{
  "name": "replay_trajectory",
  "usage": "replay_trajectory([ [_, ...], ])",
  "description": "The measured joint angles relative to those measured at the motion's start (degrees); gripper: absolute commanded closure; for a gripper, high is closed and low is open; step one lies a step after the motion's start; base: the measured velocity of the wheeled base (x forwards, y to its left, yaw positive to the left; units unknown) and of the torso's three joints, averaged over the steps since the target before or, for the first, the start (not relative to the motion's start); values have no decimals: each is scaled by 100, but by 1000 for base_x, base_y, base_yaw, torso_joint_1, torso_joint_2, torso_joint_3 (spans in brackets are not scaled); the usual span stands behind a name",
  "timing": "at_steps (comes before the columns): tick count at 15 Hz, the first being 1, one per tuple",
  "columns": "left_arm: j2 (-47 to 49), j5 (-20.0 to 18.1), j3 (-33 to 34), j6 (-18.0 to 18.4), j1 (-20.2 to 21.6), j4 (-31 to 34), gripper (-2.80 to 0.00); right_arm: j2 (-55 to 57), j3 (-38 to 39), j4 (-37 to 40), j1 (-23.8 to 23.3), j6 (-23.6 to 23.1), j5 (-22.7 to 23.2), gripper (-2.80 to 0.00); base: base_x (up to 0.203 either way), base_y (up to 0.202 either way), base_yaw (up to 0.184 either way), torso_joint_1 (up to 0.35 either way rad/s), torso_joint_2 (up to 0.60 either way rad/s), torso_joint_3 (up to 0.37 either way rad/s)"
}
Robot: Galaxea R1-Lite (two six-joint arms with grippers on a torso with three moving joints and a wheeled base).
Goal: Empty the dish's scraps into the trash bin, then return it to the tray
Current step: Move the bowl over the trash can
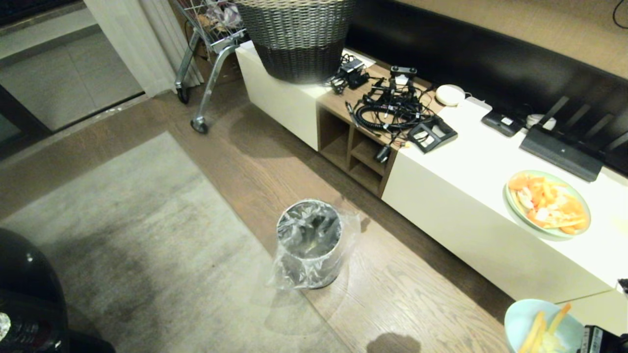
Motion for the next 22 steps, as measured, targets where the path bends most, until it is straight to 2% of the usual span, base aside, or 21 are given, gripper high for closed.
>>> replay_trajectory([
  [12,0,10,0,-1,0,-2,0,0,-20,-6,0,-1,-1,0,0,0,0,3,3,-195],
  [19,0,18,0,6,0,-9,0,0,-104,-4,0,-8,-30,0,0,0,0,-1,1,-25],
  [22,0,18,0,1,0,-9,0,11,-353,-2,7,-339,-42,0,0,0,0,0,0,0],
])
